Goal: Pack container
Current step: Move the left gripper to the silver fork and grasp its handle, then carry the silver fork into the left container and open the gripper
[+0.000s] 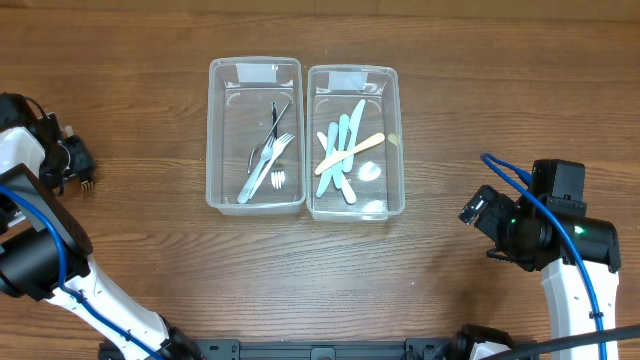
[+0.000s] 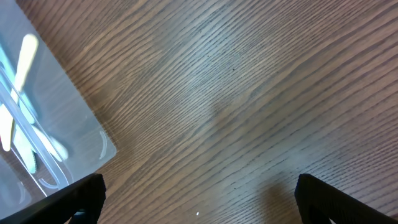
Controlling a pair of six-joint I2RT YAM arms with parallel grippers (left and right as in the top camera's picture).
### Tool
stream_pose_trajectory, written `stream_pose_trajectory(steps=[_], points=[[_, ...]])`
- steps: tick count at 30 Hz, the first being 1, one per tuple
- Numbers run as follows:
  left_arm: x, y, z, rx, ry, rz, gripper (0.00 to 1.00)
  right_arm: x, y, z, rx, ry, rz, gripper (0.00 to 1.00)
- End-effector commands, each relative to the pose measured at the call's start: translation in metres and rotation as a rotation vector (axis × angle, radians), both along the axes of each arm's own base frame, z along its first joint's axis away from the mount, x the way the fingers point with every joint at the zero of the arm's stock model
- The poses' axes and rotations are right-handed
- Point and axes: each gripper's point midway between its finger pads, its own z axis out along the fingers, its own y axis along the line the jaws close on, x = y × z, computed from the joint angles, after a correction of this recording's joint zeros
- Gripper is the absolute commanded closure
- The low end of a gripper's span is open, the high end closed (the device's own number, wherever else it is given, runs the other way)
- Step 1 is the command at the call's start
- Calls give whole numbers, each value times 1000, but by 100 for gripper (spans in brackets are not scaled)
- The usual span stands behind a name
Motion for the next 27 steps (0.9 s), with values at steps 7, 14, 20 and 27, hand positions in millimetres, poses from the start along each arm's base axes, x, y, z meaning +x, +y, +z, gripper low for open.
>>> stream_pose_trajectory(steps=[7,14,20,27], points=[[-2,-11,-16,-52,29,-11,82,3,1,2,1,-15,10,0],[-2,-11,-16,-51,28,-11,89,2,1,2,1,-15,10,0],[-2,-11,-16,-51,29,-11,96,3,1,2,1,-15,10,0],[-1,-11,-13,-48,23,-11,96,2,1,2,1,-15,10,0]])
